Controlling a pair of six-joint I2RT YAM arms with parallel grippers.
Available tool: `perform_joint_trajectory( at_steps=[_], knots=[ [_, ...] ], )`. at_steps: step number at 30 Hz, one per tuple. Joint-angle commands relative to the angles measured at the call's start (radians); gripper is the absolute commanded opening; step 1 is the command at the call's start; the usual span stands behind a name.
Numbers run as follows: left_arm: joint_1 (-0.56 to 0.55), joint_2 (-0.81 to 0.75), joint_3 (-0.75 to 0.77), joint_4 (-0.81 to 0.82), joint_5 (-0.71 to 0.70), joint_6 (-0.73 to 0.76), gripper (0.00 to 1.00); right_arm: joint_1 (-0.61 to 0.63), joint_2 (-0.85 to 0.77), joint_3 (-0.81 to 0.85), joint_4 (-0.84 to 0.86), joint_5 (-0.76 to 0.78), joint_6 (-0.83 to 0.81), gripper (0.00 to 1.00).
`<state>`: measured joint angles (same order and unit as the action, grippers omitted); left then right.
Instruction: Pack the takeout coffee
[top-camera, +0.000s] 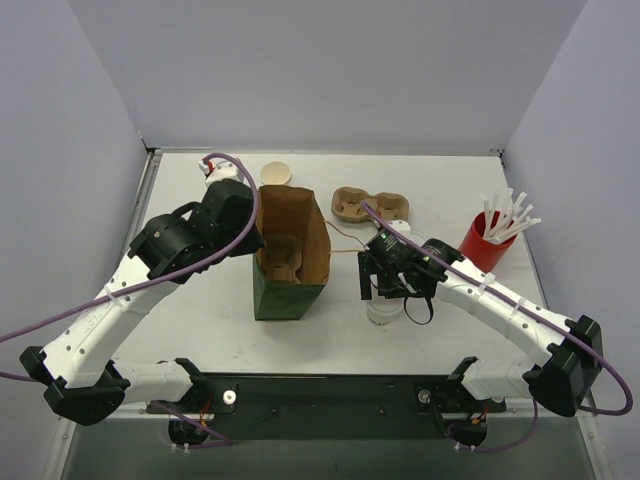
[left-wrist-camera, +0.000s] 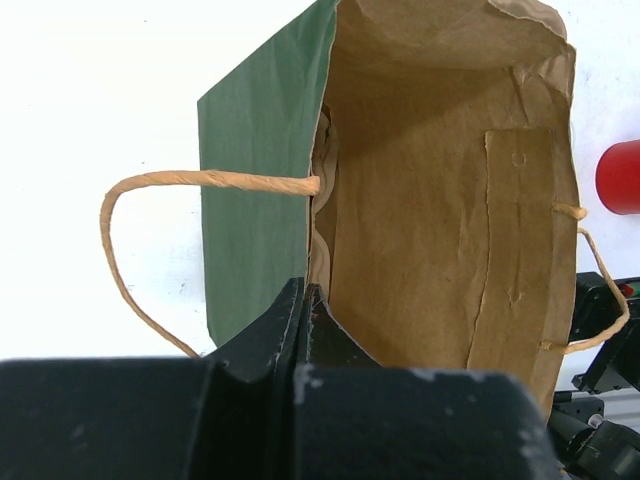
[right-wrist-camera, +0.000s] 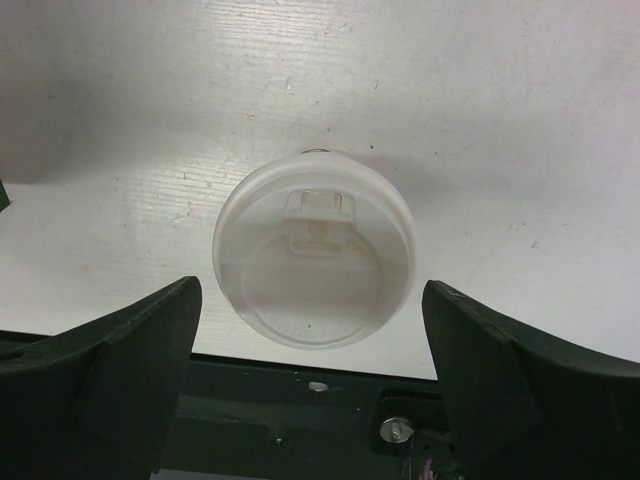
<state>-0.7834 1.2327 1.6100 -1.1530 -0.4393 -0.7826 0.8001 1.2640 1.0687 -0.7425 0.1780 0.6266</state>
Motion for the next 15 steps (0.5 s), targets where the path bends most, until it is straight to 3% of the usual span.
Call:
perform_joint_trajectory(
  at_steps=[1,15],
  knots=[
    [0.006,-0.004,0.007,0.058,0.007,-0.007,0.0,0.001,0.003,-0.016,-0.005,0.044,-0.005,0.87],
    [0.006,-0.004,-0.004,0.064,0.002,-0.012,0.0,0.004,0.031,-0.053,0.02,0.026,0.005,0.85]
  ],
)
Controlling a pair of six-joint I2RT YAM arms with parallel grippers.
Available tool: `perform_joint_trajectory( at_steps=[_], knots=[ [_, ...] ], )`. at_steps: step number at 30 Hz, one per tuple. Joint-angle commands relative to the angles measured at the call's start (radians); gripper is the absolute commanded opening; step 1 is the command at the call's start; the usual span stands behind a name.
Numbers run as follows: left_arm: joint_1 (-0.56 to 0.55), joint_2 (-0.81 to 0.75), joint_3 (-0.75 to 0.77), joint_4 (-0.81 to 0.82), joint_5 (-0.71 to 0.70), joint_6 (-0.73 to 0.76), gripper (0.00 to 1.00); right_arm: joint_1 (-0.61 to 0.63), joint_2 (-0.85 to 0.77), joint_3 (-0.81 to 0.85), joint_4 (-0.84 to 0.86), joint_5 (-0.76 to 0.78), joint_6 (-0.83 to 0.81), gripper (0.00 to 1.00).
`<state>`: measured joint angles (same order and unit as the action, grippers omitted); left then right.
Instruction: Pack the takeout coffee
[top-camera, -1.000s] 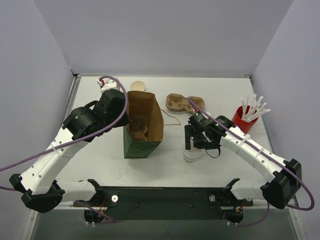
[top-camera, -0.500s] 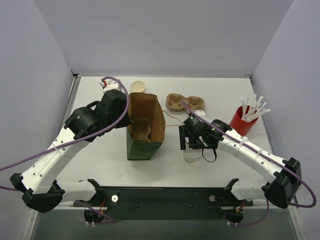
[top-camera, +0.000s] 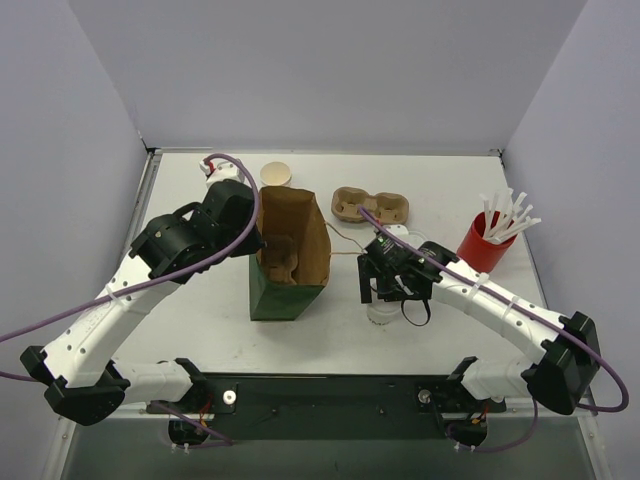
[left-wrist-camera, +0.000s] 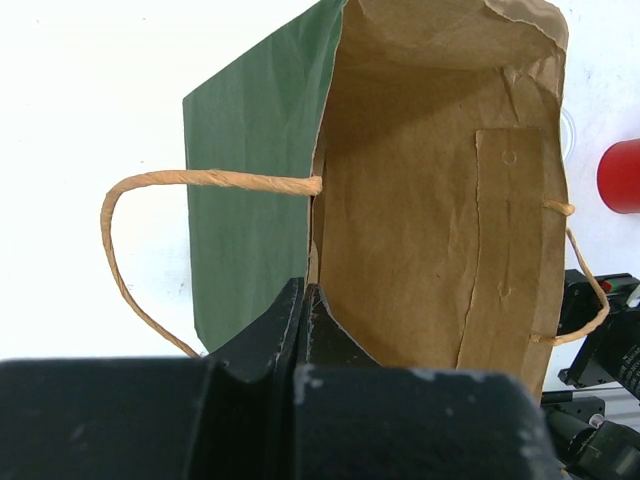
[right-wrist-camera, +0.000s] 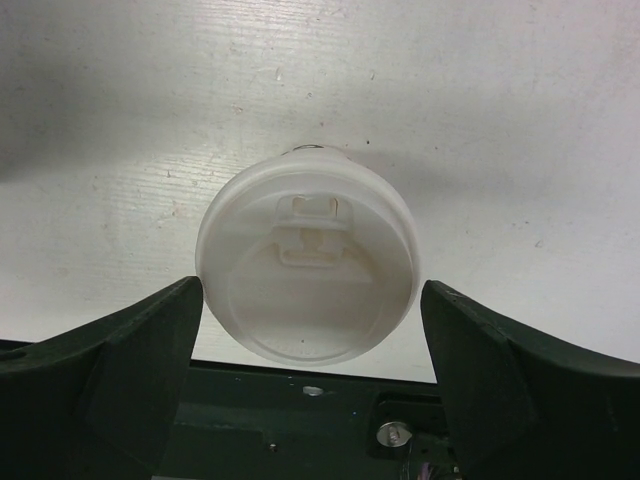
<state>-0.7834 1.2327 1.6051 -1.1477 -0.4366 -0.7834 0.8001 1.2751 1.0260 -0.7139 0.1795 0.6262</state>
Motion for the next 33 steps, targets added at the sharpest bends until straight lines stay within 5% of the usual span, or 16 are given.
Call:
perform_joint_trajectory(
  at_steps=[1,23,33],
  knots=[
    [0.006,-0.004,0.003,0.059,-0.001,-0.013,0.0,0.004,0.02,-0.012,-0.006,0.025,0.006,0.84],
    [0.006,0.002,-0.004,0.065,0.002,-0.01,0.0,0.002,0.004,-0.037,-0.004,0.029,0.027,0.66],
    [0.006,0.013,0.007,0.059,-0.01,-0.002,0.0,-0.053,-0.077,0.08,-0.156,0.023,0.032,0.63]
  ],
)
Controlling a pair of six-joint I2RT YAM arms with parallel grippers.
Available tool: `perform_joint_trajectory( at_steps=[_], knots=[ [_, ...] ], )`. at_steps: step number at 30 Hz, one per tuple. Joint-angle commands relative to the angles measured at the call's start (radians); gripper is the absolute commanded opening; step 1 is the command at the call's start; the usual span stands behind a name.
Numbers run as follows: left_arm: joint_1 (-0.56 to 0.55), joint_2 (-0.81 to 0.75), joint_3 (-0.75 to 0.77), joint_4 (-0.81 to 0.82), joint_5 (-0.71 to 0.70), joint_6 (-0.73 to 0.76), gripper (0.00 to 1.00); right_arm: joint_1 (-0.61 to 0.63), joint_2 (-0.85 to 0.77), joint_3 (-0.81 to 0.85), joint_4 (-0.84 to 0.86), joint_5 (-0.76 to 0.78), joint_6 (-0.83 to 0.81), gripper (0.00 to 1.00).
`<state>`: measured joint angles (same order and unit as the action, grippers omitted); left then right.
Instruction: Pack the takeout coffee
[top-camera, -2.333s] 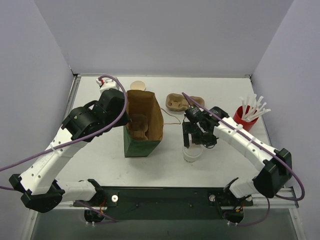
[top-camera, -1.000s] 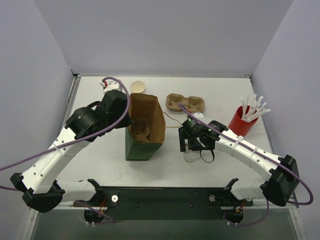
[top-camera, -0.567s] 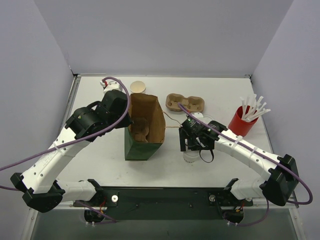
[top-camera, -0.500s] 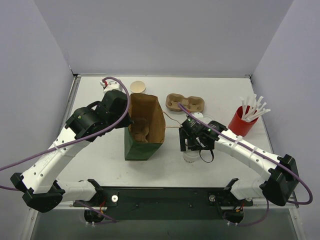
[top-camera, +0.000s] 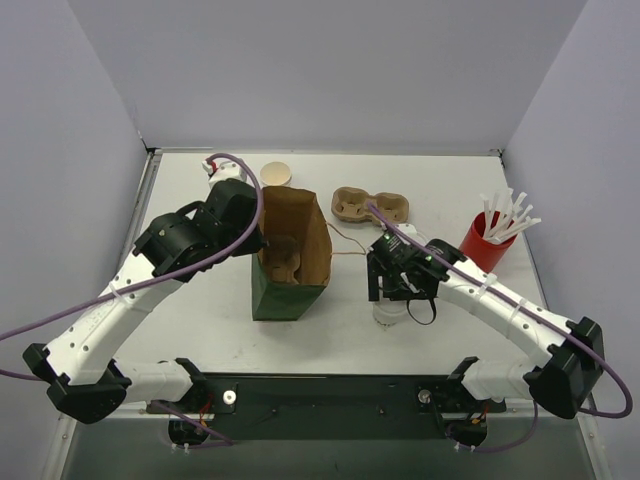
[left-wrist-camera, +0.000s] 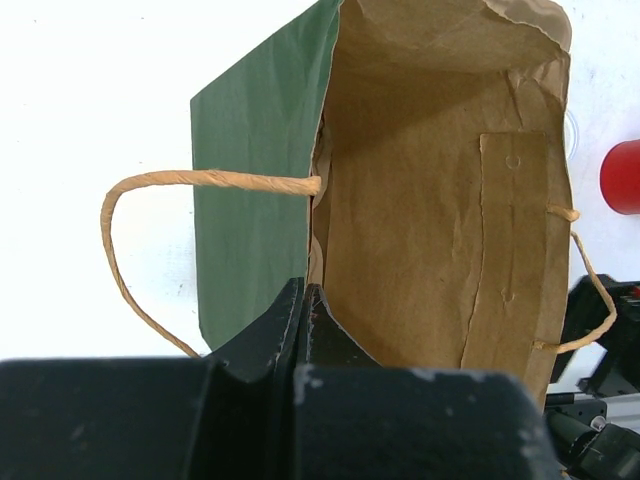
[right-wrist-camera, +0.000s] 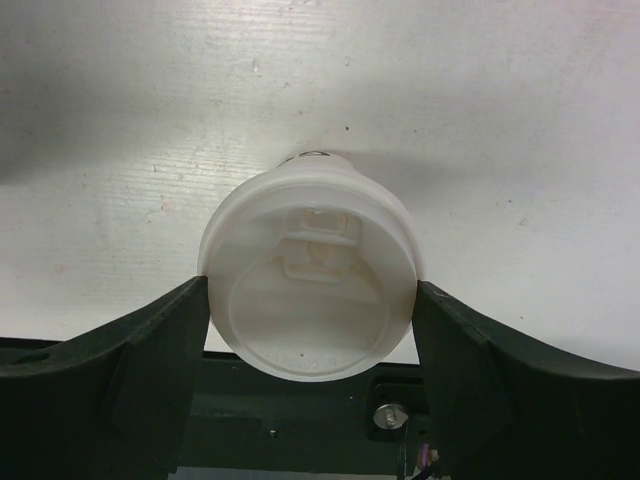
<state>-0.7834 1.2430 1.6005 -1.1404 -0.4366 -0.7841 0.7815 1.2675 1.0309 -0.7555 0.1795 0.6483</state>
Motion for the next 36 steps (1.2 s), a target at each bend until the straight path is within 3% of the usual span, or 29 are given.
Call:
perform_joint_trajectory(
  at_steps=[1,9,18,26,36],
  knots=[
    [0.006,0.006,0.015,0.05,-0.016,0.003,0.0,-0.053,-0.088,0.087,-0.125,0.018,0.01,0.62],
    [0.009,0.07,0.104,-0.008,-0.086,0.121,0.0,-0.07,-0.12,0.283,-0.248,0.025,0.002,0.61],
    [-0.003,0.242,0.311,-0.103,-0.142,0.321,0.0,-0.082,-0.137,0.523,-0.304,0.026,-0.006,0.59],
    [-0.054,0.383,0.375,-0.142,-0.179,0.304,0.0,-0.083,-0.094,0.698,-0.292,0.014,0.004,0.59],
    [-0.102,0.461,0.495,-0.174,-0.16,0.252,0.0,-0.083,-0.01,0.804,-0.185,-0.089,0.04,0.58]
  ],
)
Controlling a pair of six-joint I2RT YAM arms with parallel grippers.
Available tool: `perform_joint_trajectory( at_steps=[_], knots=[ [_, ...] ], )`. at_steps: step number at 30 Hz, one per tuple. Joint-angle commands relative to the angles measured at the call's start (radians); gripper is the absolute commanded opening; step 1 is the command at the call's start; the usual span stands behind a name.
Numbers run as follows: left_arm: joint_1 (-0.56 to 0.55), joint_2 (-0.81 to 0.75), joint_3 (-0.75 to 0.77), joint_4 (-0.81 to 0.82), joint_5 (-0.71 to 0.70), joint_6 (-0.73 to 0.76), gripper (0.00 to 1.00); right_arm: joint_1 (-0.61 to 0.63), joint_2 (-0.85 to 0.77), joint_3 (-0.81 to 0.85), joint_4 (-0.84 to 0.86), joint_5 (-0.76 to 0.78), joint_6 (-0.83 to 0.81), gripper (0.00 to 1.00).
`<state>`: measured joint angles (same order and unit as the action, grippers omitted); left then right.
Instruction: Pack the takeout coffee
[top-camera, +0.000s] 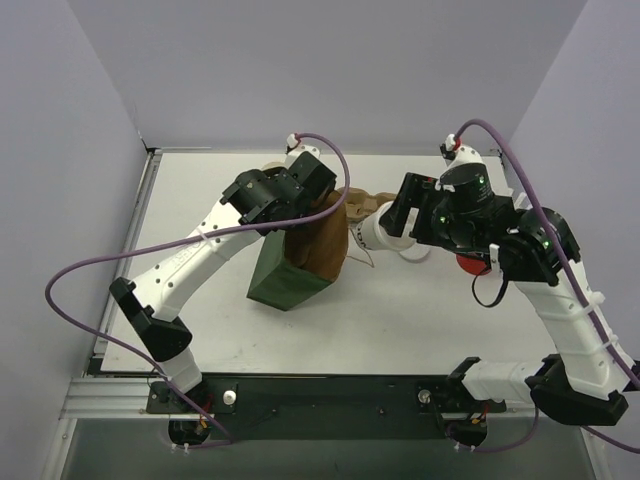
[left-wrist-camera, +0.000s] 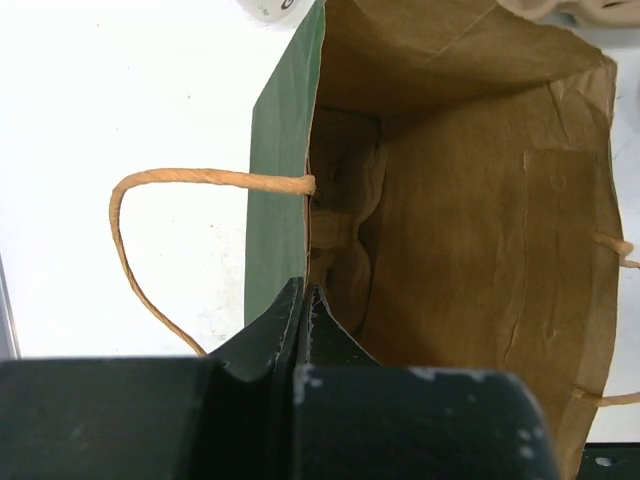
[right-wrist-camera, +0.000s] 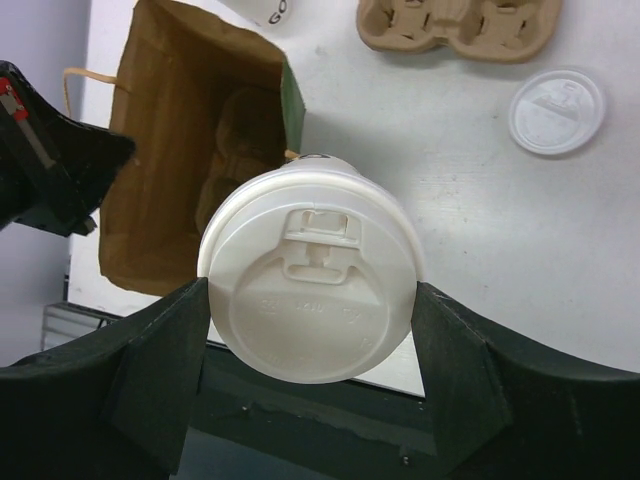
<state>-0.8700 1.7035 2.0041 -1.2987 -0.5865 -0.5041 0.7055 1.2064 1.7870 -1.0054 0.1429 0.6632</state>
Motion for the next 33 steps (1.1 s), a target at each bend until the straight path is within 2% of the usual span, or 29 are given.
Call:
perform_joint_trajectory(
  at_steps=[1,15,22,29,32,33],
  knots=[
    [-0.018,0.005,0.099,-0.019,-0.01,-0.033,0.0,-0.008,0.059,0.054,0.071,-0.058,0.029,0.58],
    [-0.052,0.071,0.217,-0.039,0.046,-0.102,0.0,-0.005,0.159,0.107,0.143,-0.135,0.053,0.57],
    [-0.061,0.087,0.255,-0.005,0.135,-0.23,0.0,-0.006,0.17,0.057,0.139,-0.16,0.058,0.56],
    [-0.099,0.033,0.122,0.137,0.182,-0.436,0.0,-0.012,0.188,-0.004,0.048,-0.146,0.041,0.56],
    [-0.115,-0.025,0.01,0.214,0.166,-0.54,0.0,-0.014,0.194,-0.041,0.03,-0.146,0.039,0.55],
    [-0.116,-0.048,-0.084,0.245,0.162,-0.571,0.0,-0.014,0.193,-0.053,0.027,-0.12,0.039,0.55]
  ],
)
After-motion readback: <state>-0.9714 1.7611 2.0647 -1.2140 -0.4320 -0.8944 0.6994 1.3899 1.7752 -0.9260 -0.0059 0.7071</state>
